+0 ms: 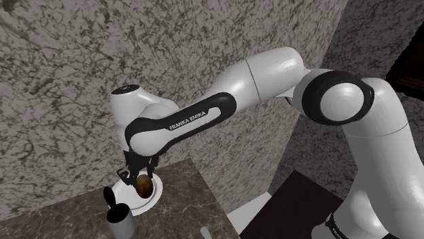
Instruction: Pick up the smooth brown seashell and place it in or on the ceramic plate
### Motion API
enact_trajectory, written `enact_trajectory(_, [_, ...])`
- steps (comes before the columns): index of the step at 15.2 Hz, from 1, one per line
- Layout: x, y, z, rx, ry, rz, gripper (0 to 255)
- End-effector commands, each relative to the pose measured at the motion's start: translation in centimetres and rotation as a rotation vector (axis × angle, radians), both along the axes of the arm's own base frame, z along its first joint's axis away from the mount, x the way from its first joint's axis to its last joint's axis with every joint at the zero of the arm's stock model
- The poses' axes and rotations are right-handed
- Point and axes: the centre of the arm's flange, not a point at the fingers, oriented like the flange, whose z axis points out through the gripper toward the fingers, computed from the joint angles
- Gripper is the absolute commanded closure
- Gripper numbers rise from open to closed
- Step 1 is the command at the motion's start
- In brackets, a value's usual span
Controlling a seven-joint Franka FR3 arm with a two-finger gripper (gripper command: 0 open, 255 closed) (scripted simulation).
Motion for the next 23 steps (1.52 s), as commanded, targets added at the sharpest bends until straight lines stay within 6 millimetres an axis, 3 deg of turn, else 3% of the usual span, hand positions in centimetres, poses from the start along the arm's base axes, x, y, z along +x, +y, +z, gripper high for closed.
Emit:
enact_trajectory(1, [2.7, 0.8, 0.1, -0.001, 0.000, 0.000, 255])
enact_trajectory(3, [4.8, 1.3, 0.1, -0.001, 0.000, 0.000, 255])
enact_trajectory(17, [4.8, 1.3, -7.4, -0.001, 0.000, 0.000, 255])
enact_trajectory(23, [4.8, 1.3, -7.4, -0.001, 0.000, 0.000, 255])
